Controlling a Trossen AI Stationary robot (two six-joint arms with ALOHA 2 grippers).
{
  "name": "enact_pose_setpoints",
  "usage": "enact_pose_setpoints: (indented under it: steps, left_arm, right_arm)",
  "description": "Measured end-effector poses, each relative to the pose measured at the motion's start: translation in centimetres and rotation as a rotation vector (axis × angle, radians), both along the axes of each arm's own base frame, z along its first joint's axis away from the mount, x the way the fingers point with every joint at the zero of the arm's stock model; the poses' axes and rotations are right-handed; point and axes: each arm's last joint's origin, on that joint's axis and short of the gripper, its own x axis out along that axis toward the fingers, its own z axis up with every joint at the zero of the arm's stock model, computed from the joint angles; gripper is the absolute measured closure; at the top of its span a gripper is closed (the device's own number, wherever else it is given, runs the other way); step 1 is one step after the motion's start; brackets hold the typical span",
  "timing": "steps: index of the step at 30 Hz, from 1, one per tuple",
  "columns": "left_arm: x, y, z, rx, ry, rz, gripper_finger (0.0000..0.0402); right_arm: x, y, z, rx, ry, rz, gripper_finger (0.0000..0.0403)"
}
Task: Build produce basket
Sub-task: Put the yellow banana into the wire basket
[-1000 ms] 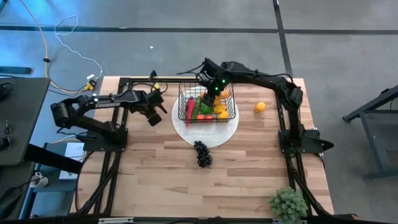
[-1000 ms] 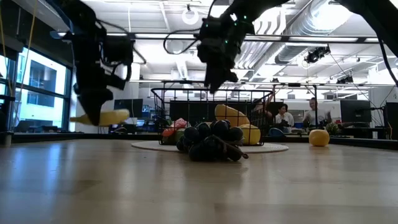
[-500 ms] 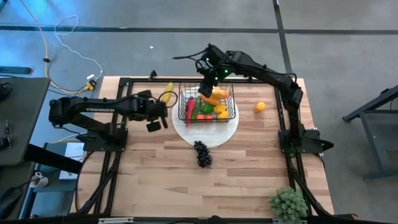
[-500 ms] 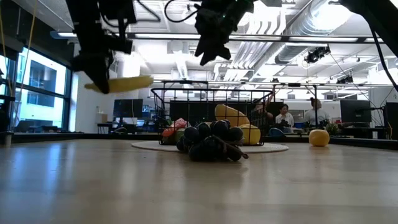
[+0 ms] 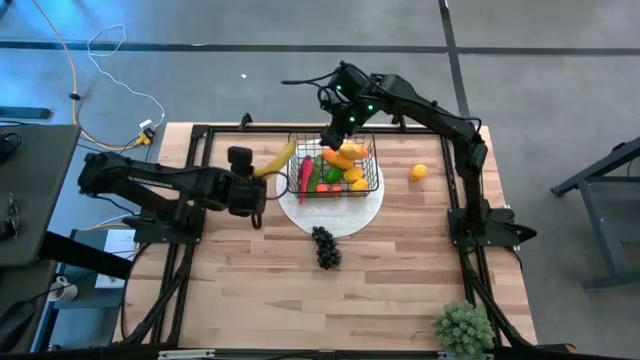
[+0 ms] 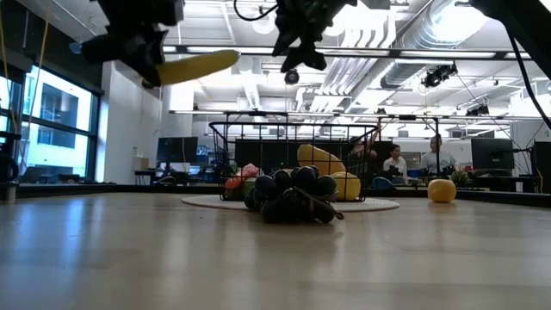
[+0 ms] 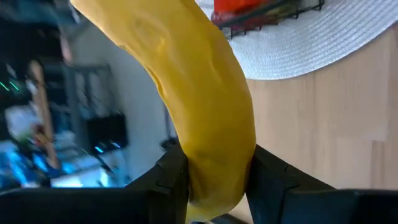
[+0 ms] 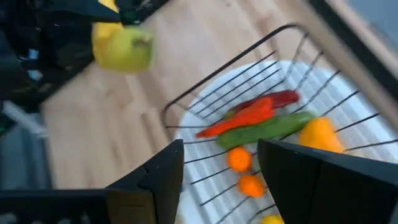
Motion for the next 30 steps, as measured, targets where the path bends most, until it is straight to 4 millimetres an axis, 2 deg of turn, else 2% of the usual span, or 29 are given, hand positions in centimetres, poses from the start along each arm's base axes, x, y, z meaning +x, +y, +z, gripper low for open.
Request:
enact_pose_setpoints:
  steps: [5,12,21,30]
  left_arm:
    - [0.1,-1.4,0.5,0.119,0.096,-0.150,0.0299]
    - [0.0,-3.0,0.9,0.313,0.246,-0.307,0.0299]
    - [-0.2,-5.1,1.3,0.500,0.297,-0.399,0.0299]
    - [-0.4,-6.8,1.8,0.678,0.333,-0.453,0.0299]
  right_arm:
    - [0.1,0.8,0.3,0.162,-0.027,0.014,0.0217]
    - [0.7,2.3,0.3,0.260,-0.023,0.020,0.0217]
    - [1.6,3.8,0.7,0.393,-0.064,0.039,0.0217]
    - [3.0,5.1,2.0,0.539,-0.189,0.103,0.0217]
